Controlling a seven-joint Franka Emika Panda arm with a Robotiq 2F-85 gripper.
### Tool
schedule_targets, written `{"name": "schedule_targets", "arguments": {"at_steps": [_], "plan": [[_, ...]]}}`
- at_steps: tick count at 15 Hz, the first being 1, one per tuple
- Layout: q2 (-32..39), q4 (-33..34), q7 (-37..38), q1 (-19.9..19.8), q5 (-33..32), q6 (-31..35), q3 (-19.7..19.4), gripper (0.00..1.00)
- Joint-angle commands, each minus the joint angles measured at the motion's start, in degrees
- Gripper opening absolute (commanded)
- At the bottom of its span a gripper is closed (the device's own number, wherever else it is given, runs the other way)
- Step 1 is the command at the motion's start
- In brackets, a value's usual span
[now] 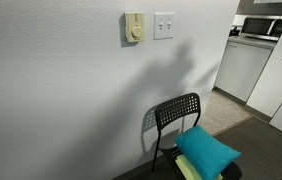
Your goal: Turn off the light
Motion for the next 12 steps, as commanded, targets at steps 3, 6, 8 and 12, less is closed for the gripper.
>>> {"name": "schedule_targets", "arguments": {"at_steps": [3, 6, 8, 12], "plan": [[1.0, 0.6, -1.4, -0.8, 0.7, 0.0, 2.1, 1.0], [2.1, 1.6, -3.3, 1.0, 0.4, 0.6, 4.0, 1.0], [2.8, 2.5, -5.5, 2.8, 0.1, 0.4, 5.5, 1.0], [5.6, 4.1, -10.9, 7.1, -0.9, 1.0, 8.7, 1.0]]}}
